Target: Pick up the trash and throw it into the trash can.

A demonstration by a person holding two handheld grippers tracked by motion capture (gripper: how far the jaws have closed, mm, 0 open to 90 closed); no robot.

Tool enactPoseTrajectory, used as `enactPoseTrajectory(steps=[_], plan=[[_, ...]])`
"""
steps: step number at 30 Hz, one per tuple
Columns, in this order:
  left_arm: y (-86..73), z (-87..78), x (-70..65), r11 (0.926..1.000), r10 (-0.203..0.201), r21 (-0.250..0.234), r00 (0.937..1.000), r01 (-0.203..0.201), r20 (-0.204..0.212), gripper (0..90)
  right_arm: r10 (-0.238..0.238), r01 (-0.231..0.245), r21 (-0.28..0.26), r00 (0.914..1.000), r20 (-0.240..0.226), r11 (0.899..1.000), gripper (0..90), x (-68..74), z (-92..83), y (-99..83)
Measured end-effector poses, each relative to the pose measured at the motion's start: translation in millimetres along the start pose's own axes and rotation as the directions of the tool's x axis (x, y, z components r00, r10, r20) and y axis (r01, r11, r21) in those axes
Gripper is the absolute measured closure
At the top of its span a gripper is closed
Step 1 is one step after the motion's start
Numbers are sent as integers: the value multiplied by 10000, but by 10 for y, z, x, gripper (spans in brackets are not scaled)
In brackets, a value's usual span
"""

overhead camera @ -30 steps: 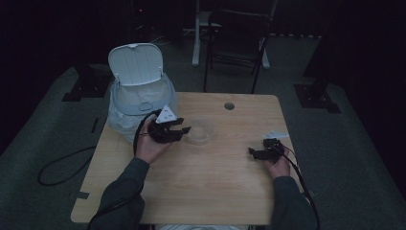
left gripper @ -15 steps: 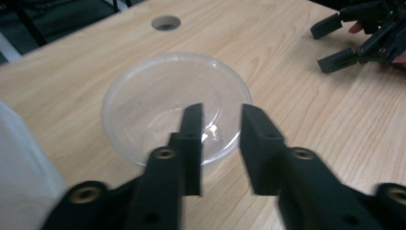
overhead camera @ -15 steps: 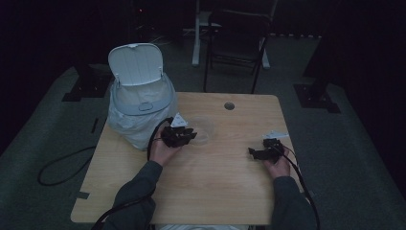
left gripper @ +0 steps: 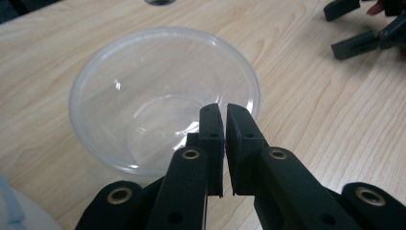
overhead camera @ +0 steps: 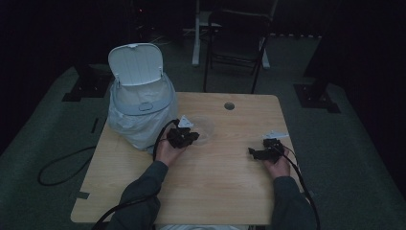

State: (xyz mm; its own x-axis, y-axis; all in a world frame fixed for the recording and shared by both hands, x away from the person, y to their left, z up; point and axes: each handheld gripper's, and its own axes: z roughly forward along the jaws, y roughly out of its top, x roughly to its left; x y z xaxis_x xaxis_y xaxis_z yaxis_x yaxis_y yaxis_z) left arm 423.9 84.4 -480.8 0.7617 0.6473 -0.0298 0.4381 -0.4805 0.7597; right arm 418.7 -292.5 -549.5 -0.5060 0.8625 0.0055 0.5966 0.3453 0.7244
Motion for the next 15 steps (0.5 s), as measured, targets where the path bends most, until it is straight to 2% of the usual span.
enactPoseTrajectory(steps=[7, 12, 15], plan=[[-81, -19, -82, 9999, 108, 45, 9999, -109, 42, 834, 2, -2, -2, 10000, -2, 10000, 135, 0, 0, 0], [-196, -44, -184, 10000, 42, 79, 9999, -43, 110, 828, 15, -15, 0, 10000, -7, 10000, 134, 1, 0, 0], [-282, -29, -244, 9995, 93, 285, 9999, -96, 76, 822, 13, -13, 0, 10000, -7, 10000, 135, 1, 0, 0]])
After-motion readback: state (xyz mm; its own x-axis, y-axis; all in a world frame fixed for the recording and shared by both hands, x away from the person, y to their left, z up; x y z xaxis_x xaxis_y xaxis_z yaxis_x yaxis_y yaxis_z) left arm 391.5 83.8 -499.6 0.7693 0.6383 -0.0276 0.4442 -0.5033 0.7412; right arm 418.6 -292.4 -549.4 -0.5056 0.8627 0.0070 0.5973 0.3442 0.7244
